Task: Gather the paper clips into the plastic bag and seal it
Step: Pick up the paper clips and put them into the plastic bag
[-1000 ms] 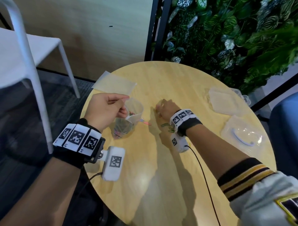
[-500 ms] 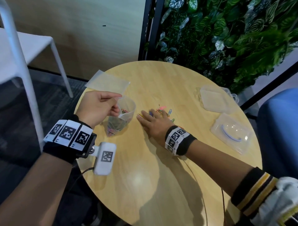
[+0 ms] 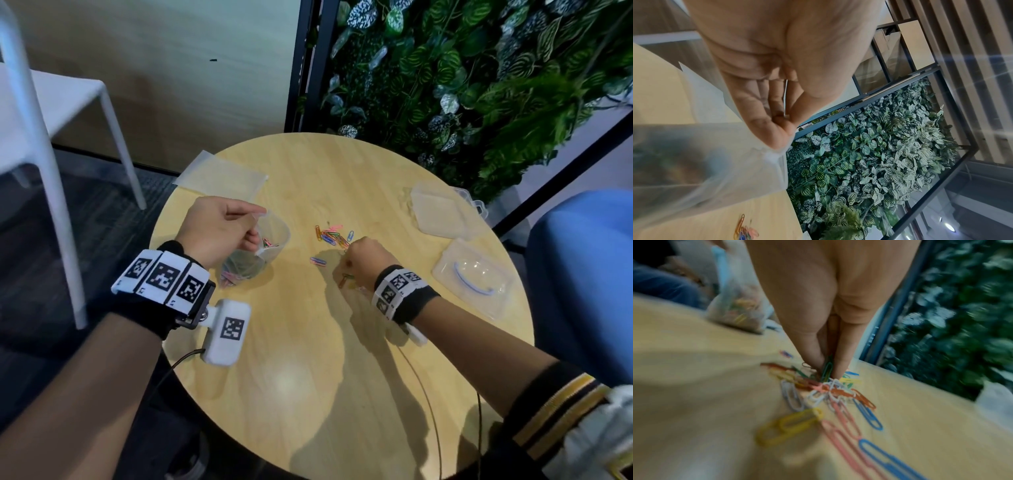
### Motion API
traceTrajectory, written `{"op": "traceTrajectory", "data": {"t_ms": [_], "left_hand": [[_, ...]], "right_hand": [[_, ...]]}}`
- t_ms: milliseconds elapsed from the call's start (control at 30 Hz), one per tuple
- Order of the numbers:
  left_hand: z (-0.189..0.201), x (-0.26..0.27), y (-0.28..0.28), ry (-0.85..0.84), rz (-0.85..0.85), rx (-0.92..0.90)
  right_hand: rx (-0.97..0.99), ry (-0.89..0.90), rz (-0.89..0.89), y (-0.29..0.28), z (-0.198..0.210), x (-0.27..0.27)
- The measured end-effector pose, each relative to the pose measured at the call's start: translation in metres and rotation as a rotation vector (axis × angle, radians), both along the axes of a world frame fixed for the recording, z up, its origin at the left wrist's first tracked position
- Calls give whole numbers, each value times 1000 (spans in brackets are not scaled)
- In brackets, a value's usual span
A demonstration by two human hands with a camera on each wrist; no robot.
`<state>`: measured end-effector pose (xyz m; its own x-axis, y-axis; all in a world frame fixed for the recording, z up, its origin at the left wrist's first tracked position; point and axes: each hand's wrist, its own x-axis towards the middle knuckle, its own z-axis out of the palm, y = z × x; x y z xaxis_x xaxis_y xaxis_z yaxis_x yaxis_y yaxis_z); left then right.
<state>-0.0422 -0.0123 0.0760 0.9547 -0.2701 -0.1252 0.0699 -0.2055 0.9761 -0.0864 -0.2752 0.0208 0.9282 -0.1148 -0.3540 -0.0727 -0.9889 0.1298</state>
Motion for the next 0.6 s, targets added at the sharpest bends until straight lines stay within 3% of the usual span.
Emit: {"op": "traceTrajectory", "data": {"t_ms": [100, 200, 300, 367, 500, 600], "left_hand": [[-1, -2, -8, 2, -15, 14], [0, -4, -18, 16, -41, 23], [0, -6, -30, 33, -74, 18], [-2, -9, -37, 43, -99, 19], [-5, -18, -51, 59, -127, 0], [-4, -23, -56, 61, -137, -16]], "right_hand": [[277, -203, -239, -23, 6, 2], [790, -376, -650, -41, 17, -6], [1508, -358, -934, -38, 37, -14], [1738, -259, -924, -26, 52, -17], [1700, -72, -724, 7, 75, -18], [1370, -67, -553, 27, 70, -12]]}}
